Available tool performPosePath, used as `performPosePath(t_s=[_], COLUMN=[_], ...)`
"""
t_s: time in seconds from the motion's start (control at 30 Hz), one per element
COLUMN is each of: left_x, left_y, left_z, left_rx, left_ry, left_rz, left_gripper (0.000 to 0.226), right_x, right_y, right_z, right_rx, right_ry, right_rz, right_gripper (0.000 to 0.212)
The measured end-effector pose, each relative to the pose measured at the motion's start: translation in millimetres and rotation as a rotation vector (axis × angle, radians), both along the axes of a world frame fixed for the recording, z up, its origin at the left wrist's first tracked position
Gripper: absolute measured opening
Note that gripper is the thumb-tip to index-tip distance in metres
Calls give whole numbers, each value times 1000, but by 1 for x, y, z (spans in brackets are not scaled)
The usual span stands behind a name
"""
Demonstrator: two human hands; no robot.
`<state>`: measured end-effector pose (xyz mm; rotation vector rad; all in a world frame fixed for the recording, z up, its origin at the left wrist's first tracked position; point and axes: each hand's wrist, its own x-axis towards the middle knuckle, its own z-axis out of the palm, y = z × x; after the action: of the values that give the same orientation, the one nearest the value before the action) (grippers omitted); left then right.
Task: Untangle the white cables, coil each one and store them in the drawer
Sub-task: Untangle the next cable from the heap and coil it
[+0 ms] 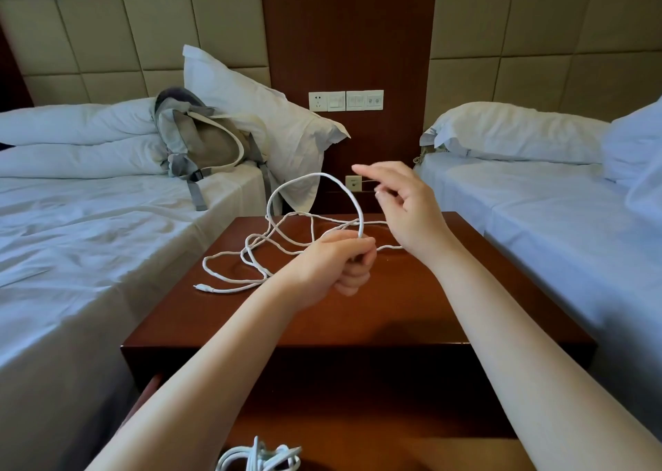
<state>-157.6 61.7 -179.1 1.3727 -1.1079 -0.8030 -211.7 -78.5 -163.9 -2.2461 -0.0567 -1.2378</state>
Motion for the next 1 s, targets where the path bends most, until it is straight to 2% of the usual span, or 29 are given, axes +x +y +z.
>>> performPosePath(t_s=[0.07, 0.17, 0.23, 0.3, 0.4, 0.5, 0.6, 0.73, 0.87, 1.0], left_x=[-2, -9, -11, -9, 7, 28, 37, 37, 35, 47], left_y=[4, 9, 15, 20, 27, 27, 23, 21, 23, 29], left_z=[7, 19, 32, 45, 50, 41, 38, 32, 33, 31], left_rx=[2, -2, -89, -223, -385, -507, -563, -594, -638, -650], left_ry=[63, 124, 147, 187, 193, 245, 305, 23, -63, -326], left_rz=[-109, -244, -303, -298, -51, 239, 443, 679, 810, 964], left_gripper=[32, 34, 37, 32, 29, 37, 40, 37, 33, 35], right_x=[0, 1, 0, 0, 3, 10, 12, 8, 0, -3], right_y=[-1, 7, 21, 35, 52, 53, 47, 37, 29, 15], right_z=[-1, -5, -8, -15, -25, -35, -36, -26, -14, -12], right_rx=[-86, -169, -148, -138, -174, -218, -139, 2, 187, 128], right_ry=[103, 278, 474, 542, 524, 429, 362, 330, 242, 174], right_rz=[91, 164, 139, 122, 204, 182, 178, 189, 234, 83], right_gripper=[44, 29, 22, 20, 20, 33, 39, 27, 14, 10])
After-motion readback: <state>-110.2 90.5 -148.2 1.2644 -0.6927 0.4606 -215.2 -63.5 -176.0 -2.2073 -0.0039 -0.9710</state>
